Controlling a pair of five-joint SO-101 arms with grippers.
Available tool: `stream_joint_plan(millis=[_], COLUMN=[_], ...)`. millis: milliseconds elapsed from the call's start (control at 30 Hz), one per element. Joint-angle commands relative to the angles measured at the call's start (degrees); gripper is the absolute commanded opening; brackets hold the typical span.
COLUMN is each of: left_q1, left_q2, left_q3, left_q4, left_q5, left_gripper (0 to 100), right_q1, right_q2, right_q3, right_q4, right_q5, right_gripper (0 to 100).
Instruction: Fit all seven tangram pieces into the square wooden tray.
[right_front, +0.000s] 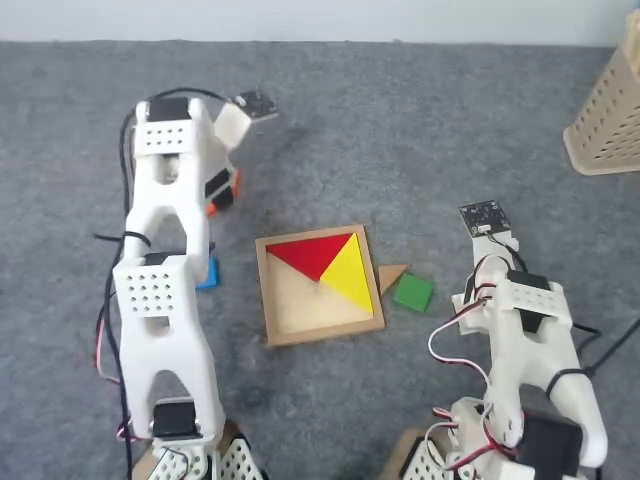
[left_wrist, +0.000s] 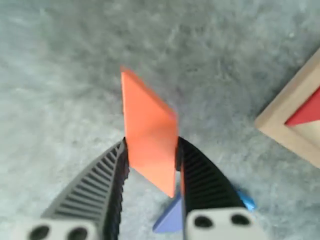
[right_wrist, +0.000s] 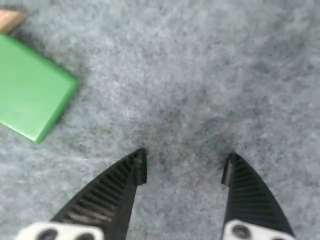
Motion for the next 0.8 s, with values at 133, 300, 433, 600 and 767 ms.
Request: stream_joint_plan(millis=[133,300,433,600,767], left_q1=[0.8,3.5,6.7,12.2,16.2], left_q2=[-1.0,-5.5,-17.9,-35.7,-48.1], left_q3=[-4.8,0.0,12.8,34.9,54.8], left_q4=[2.9,3.0,3.0,1.0,-8.9], left_q5=[2.7,5.0,5.4,3.5,-1.8], left_gripper=[1,1,1,1,1], right_q1=[0.9,0.9,0.9,0.9,0.9], right_q2=[-1.7,-1.7,-1.7,-1.7,-1.7], right_q3=[-0.1,-0.1,-0.1,-0.1,-0.1], right_q4=[-1.4,-1.4,-1.4,-1.4,-1.4], right_q5=[0.5,0.5,0.6,0.7,0.7], right_gripper=[24.6,24.6,24.6,24.6,24.6])
